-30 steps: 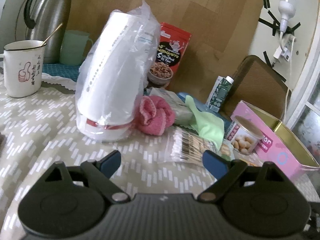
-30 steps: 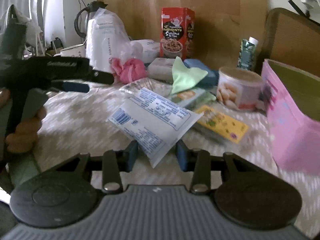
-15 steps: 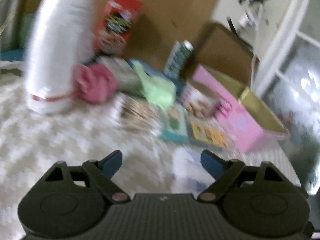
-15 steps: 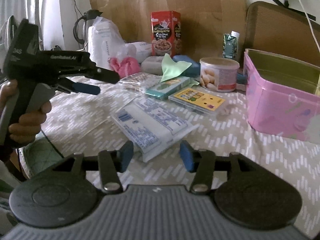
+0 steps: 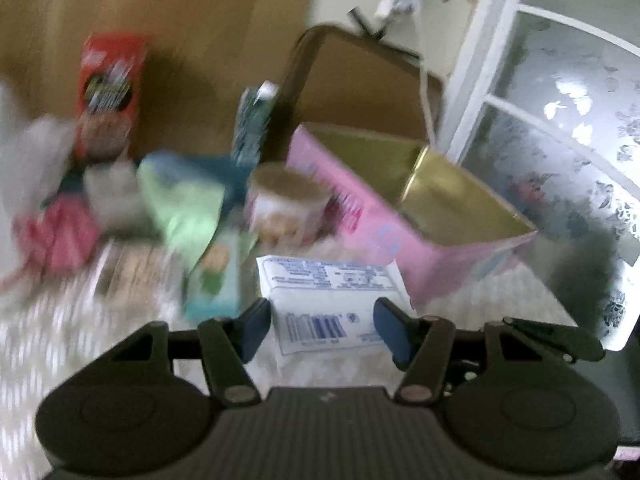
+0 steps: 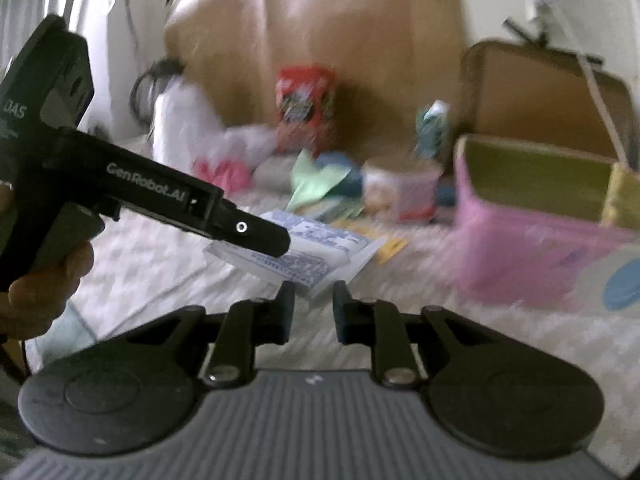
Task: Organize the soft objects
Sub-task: 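Carry the wipes packet into the pink tin and release it, then move the left tool back over the table items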
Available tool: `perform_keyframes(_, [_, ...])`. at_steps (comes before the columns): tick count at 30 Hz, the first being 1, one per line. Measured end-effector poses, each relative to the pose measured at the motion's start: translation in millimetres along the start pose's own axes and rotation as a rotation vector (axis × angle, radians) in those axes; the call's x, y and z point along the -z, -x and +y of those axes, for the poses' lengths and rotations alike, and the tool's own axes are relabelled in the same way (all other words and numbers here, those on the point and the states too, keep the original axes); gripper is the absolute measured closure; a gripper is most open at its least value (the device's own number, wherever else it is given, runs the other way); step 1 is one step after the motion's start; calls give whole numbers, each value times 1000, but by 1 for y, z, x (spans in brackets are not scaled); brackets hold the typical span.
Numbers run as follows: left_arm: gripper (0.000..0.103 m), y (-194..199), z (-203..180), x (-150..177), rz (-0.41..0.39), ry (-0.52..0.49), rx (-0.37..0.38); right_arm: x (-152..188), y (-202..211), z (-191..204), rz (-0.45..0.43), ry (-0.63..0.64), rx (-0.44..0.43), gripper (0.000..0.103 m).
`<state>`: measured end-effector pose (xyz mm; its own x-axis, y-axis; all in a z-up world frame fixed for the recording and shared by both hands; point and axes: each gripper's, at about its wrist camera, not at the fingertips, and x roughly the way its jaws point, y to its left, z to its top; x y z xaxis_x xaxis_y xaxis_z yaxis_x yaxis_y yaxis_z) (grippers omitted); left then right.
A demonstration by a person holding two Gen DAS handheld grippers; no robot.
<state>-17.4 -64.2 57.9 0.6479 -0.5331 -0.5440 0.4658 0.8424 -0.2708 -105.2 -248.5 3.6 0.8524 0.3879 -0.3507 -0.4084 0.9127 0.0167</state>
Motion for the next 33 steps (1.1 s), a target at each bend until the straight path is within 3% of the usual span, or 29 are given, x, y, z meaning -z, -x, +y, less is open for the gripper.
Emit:
perform_keyframes(9, [45,-30,-65,-54,-92,-166,29,-28,23,-41,-177,6,156,80])
perform_keyframes(17, [44,-88,-104,-67,-51,-216,54,-24,22,-86,-178,-58,297,80])
perform_keyframes(23, [40,-123,-119,-64,-9,-267,3,-17,13,-113,-167,-153,393,76])
perform_keyframes(28, [31,-112,-115,-57,-19,-256,24,-12,23,-115,-212,-214,415,69])
perform_keyframes(33, [30,-81,-98,-50,-59,-215,35,-12,26,-106,-229,-193,410,68])
